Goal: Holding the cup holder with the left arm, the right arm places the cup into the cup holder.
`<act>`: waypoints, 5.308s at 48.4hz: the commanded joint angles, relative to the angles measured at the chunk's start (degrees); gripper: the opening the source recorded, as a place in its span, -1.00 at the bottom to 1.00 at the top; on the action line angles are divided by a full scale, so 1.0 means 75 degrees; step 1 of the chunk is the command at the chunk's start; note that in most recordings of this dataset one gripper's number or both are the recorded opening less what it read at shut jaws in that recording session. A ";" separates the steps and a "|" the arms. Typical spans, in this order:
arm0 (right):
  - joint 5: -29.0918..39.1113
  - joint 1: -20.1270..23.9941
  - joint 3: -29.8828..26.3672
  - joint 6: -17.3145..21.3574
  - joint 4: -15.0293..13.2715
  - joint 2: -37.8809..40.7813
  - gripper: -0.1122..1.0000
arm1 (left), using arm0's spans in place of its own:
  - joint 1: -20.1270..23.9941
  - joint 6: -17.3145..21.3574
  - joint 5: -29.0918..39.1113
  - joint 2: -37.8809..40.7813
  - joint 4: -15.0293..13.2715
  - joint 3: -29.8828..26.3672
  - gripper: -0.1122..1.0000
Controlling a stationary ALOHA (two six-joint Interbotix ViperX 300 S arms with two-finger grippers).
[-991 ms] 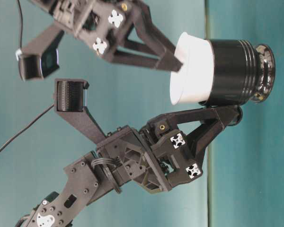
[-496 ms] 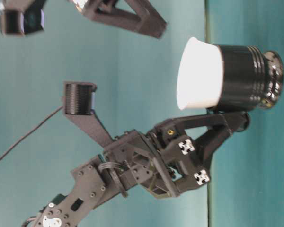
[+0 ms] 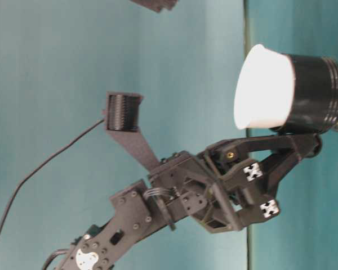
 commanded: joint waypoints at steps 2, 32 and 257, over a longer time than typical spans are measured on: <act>-0.0199 0.0012 0.0012 0.0094 0.0105 -0.0469 0.69 | -0.0023 -0.0023 -0.0105 -0.0094 0.0012 -0.0070 -0.41; -0.0504 0.0000 0.0223 0.0094 0.0141 -0.0480 0.69 | -0.0023 -0.0035 -0.0082 0.0094 0.0012 0.0000 -0.41; -0.1652 -0.0035 0.1746 0.0598 0.0105 -0.1957 0.67 | -0.0047 -0.0293 0.0328 -0.2203 0.0012 0.1184 0.84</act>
